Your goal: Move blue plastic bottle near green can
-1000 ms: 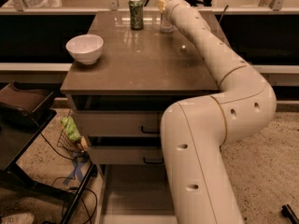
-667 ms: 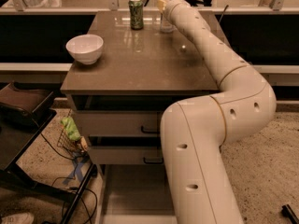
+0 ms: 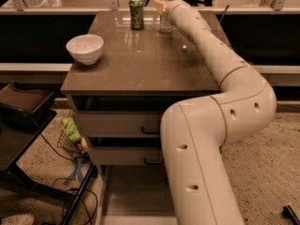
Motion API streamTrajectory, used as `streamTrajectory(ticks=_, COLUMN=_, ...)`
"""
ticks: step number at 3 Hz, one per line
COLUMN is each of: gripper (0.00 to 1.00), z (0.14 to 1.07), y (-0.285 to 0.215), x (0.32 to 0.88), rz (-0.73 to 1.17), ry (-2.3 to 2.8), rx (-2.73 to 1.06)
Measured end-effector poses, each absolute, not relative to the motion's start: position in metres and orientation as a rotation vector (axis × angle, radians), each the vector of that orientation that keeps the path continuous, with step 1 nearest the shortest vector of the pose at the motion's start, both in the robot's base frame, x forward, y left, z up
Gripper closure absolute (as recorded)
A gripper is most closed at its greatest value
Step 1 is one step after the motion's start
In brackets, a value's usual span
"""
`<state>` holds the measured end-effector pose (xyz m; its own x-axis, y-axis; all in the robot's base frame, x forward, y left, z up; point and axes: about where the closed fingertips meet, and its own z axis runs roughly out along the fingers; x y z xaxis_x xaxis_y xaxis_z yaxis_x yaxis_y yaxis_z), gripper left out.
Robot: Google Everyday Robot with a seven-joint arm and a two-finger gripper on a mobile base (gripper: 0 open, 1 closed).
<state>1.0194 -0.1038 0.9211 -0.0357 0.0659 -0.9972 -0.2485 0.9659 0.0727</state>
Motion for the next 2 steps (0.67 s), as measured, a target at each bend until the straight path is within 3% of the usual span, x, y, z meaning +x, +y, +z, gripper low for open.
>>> streamTrajectory(ticks=1, gripper=0.0, z=0.9201, y=-0.1022, x=1.0197, rz=0.255, ry=1.589, rx=-0.145)
streamTrajectory(ticks=2, gripper=0.0, z=0.92, y=-0.102, x=1.0198, rz=0.256, ry=1.589, rx=-0.145)
